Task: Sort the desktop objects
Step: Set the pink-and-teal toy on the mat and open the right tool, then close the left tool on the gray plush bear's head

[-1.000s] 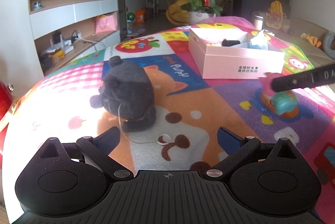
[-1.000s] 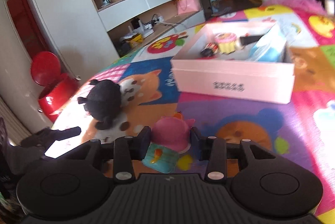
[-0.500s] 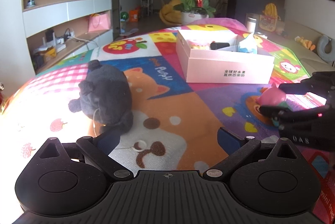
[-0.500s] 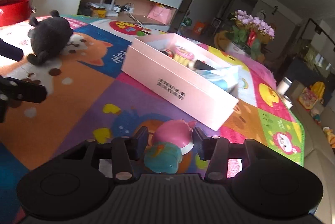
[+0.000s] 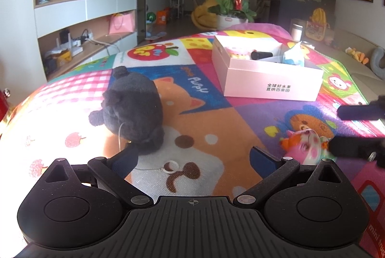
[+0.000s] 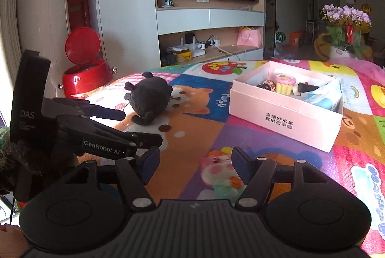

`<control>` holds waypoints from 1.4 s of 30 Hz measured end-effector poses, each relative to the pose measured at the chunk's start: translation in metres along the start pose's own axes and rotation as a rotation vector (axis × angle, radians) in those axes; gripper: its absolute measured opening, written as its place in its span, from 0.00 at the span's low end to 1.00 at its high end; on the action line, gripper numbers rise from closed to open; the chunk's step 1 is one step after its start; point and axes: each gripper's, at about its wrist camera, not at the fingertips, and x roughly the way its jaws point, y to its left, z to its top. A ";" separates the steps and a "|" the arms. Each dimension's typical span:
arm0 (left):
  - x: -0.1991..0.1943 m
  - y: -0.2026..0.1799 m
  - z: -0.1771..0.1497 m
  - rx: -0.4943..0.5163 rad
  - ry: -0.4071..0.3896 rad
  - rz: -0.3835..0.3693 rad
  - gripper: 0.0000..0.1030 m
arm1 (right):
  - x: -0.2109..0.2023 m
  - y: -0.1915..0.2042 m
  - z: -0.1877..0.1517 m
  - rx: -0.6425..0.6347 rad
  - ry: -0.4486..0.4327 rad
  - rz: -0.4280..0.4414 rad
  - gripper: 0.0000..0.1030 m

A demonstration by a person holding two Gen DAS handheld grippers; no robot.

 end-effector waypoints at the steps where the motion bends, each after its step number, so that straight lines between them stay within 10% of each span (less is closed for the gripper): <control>1: 0.000 0.000 0.000 0.000 0.000 0.001 0.99 | -0.004 -0.003 0.001 0.004 -0.018 -0.008 0.67; 11: 0.002 -0.027 0.005 0.064 -0.001 -0.087 0.99 | 0.009 -0.050 -0.015 0.076 0.094 -0.343 0.77; 22: 0.014 -0.048 0.011 0.151 -0.014 -0.086 0.99 | -0.002 -0.043 -0.030 0.079 0.071 -0.226 0.83; 28: 0.007 -0.010 0.030 0.051 -0.119 0.133 0.99 | -0.002 -0.054 -0.033 0.176 0.054 -0.253 0.90; 42: 0.070 0.041 0.045 -0.061 0.009 0.194 0.89 | 0.001 -0.070 -0.035 0.293 0.054 -0.350 1.00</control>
